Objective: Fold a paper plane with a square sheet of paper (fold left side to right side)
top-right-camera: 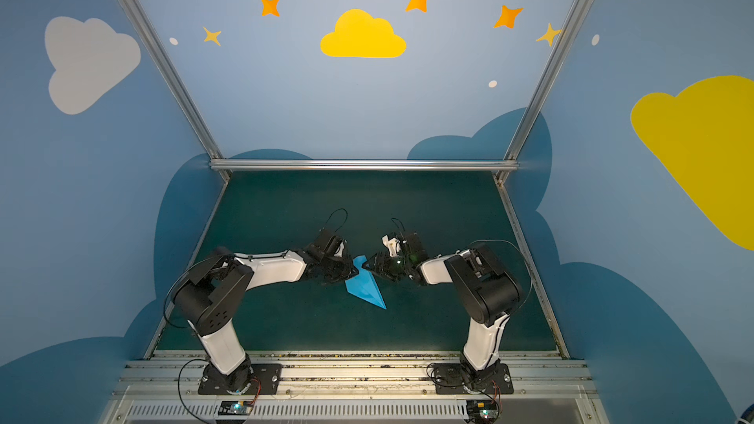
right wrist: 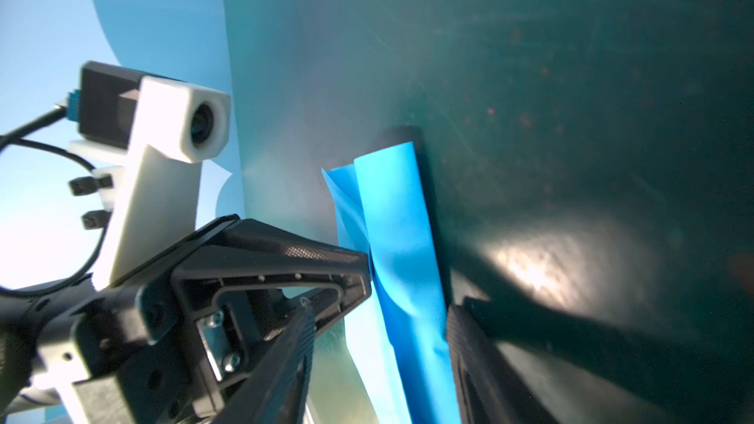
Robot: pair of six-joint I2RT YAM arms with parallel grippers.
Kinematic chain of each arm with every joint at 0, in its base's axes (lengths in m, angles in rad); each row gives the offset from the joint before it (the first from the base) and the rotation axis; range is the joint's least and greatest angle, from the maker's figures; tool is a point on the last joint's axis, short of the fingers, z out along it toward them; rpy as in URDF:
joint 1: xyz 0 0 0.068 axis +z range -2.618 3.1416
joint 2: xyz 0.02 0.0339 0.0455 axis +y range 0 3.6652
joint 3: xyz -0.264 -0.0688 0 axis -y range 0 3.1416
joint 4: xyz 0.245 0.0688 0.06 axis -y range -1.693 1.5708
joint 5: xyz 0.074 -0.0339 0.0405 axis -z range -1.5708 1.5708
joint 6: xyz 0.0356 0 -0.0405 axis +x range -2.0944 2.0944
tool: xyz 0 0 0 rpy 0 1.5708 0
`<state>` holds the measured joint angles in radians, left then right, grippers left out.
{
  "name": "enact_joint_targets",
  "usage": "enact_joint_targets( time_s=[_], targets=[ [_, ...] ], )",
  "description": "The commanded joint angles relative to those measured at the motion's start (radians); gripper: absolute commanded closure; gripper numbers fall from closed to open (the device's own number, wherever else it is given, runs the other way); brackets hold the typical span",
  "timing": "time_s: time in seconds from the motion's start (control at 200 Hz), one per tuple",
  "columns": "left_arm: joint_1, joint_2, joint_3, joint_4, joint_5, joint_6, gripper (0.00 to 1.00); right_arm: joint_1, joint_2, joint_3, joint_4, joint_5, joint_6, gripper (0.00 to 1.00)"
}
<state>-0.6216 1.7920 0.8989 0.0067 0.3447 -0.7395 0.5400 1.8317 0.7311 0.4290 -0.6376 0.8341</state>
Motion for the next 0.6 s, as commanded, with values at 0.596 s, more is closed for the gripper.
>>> enact_joint_targets(
  time_s=[0.596],
  targets=[
    [0.009,0.032,-0.023,-0.037,-0.041,0.018,0.84,0.04,-0.246,-0.43,0.022,0.107,0.114,0.49]
  ],
)
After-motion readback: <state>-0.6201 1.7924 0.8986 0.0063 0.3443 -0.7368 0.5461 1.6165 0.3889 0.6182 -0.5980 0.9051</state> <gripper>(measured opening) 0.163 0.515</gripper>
